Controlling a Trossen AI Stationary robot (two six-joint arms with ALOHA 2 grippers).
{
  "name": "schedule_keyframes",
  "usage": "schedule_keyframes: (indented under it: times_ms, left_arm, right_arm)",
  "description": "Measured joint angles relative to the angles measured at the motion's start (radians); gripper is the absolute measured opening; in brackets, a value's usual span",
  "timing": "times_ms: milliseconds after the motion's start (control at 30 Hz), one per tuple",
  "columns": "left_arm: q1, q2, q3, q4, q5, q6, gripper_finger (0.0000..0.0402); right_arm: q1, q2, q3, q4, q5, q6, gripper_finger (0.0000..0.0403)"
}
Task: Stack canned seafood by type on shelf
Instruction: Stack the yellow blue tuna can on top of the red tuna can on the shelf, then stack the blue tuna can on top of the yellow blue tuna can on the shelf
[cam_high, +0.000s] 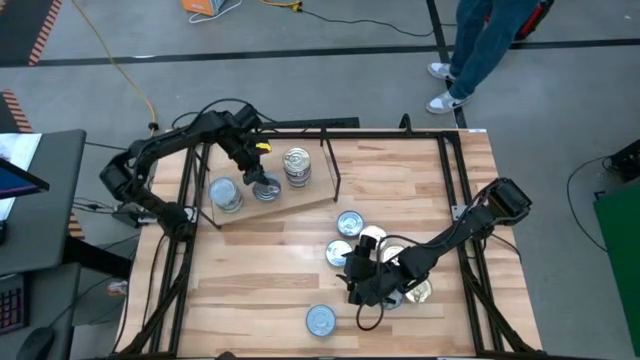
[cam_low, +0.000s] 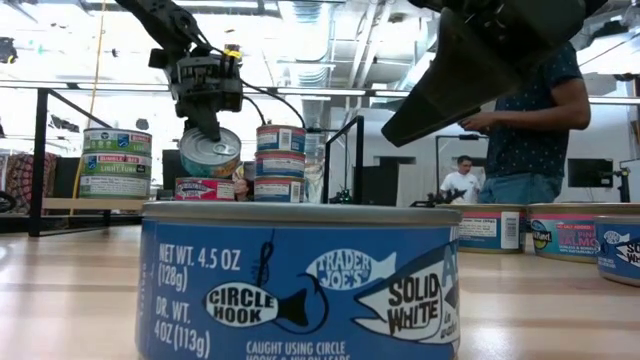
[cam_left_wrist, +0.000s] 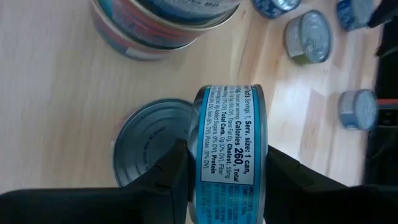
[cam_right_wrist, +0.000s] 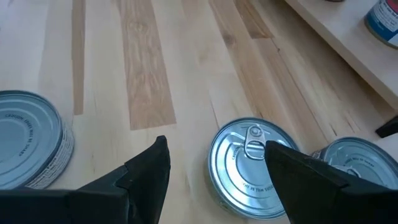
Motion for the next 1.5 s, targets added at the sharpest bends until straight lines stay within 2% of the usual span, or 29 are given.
schedule_keyframes:
  times_ms: [333, 433, 533, 667, 900, 1100, 1200, 1300, 1400, 1500]
  left_arm:
    - [0.027, 0.003, 0.0, -0.008, -0.007, 0.003, 0.0131]
    - [0.022, 0.003, 0.0, -0.007, -0.05, -0.026, 0.0165]
    - [0.018, 0.003, 0.0, 0.005, -0.137, -0.061, 0.0211]
    - [0.019, 0.003, 0.0, 0.007, -0.212, -0.082, 0.0246]
    - [0.018, 0.003, 0.008, 0.024, -0.181, -0.086, 0.0269]
    - [0.006, -0.024, 0.109, 0.029, -0.21, -0.005, 0.0273]
    - [-0.05, -0.083, 0.145, 0.092, -0.304, 0.014, 0.0269]
    - [-0.172, -0.167, 0.132, 0.184, -0.412, 0.057, 0.0259]
    - [-0.329, -0.257, 0.063, 0.298, -0.514, 0.062, 0.0248]
    - [-0.5, -0.331, -0.03, 0.405, -0.645, 0.004, 0.0238]
  right_arm:
    - [0.001, 0.0, 0.0, 0.0, 0.0, -0.01, 0.0291]
    - [0.001, 0.0, 0.0, 0.0, 0.0, -0.01, 0.0291]
    - [0.001, 0.0, 0.0, 0.0, 0.0, -0.01, 0.0291]
    - [0.001, 0.0, 0.0, 0.0, 0.0, -0.01, 0.0291]
    - [-0.005, 0.0, 0.0, 0.0, 0.0, -0.014, 0.0291]
    - [-0.006, 0.0, 0.0, -0.005, 0.0, -0.017, 0.0291]
    - [-0.006, 0.0, 0.0, -0.011, 0.003, -0.018, 0.0291]
    - [-0.012, 0.0, 0.0, -0.02, 0.007, -0.026, 0.0291]
    - [-0.033, 0.0, 0.0, -0.04, 0.005, -0.026, 0.0291]
    - [-0.065, 0.006, 0.0, -0.04, 0.006, -0.03, 0.0291]
